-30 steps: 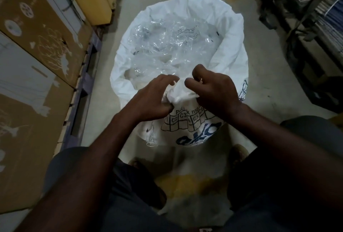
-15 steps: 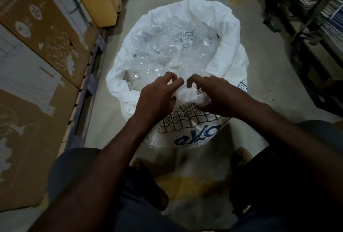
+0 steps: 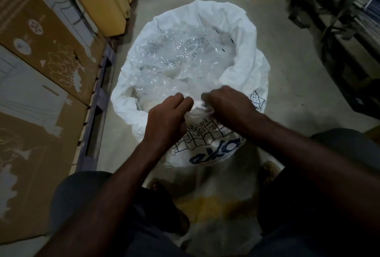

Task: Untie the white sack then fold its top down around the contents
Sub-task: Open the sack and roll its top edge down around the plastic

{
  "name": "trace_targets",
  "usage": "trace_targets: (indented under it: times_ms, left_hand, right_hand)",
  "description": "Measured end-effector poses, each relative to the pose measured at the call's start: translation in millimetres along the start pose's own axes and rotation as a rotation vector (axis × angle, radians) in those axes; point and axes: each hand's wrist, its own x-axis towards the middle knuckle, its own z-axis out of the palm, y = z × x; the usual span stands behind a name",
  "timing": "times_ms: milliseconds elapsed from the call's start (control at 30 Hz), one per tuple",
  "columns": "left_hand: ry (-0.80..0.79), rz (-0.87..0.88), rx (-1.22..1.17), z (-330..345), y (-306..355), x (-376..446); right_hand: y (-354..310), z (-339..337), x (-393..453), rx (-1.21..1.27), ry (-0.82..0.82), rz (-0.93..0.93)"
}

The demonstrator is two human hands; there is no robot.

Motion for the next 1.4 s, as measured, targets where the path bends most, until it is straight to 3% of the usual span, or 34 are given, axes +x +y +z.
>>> trace_targets:
  times_ms: [67, 167, 267, 333, 500, 567, 633, 733, 833, 1000, 1167, 1300, 1400]
  left_hand:
    - [-0.052, -0.104, -0.032, -9.3, 0.6, 4.4]
    - [-0.156, -0.149, -0.169, -17.1, 2.9, 9.8]
    - [-0.246, -0.256, -0.475, -15.2, 9.8, 15.7]
    - [-0.356, -0.369, -0.563, -6.9, 10.7, 25.1]
    - [-0.511, -0.318, -0.587, 11.9, 2.6, 34.1]
    - [-0.460, -0.302, -0.580, 10.1, 0.2, 31.8]
    - [-0.322, -0.212, -0.413, 11.0, 2.1, 27.3]
    - [-0.139, 0.086, -0.032, 22.3, 15.3, 23.9]
    - [-0.064, 0.150, 0.059, 28.8, 29.0, 24.9]
    - [-0.100, -0.017, -0.068, 29.1, 45.4, 23.4]
    - [-0.315, -0.492, -0.739, 16.5, 55.0, 42.3]
    - [-0.412, -0.566, -0.732, 21.4, 46.2, 61.3]
    - [-0.396, -0.444, -0.493, 34.6, 45.0, 59.0]
  right_hand:
    - [1.9, -9.5, 3.1, -0.077, 0.172, 0.032]
    - [4.8, -13.8, -0.1, -0.085, 0.252, 0.036]
    - [2.7, -11.6, -6.6, -0.035, 0.299, 0.053]
    - [-1.5, -7.2, -11.2, -0.016, 0.278, 0.019]
    - [6.4, 1.4, -19.2, 0.164, 0.078, -0.038]
    - [23.0, -7.9, -22.0, 0.323, -0.035, -0.070]
    - [41.6, -23.1, -23.3, 0.379, -0.146, -0.095]
    - [59.7, -42.9, -15.0, 0.089, -0.059, -0.120]
    - [64.7, -38.0, -4.1, -0.182, 0.026, -0.099]
    - [64.3, -25.6, 3.2, -0.231, 0.233, -0.115]
    - [59.6, -11.6, -7.9, -0.146, 0.433, 0.077]
    - [50.6, -7.8, -11.8, -0.112, 0.429, 0.048]
    - [47.6, -13.0, -14.4, -0.105, 0.327, 0.009]
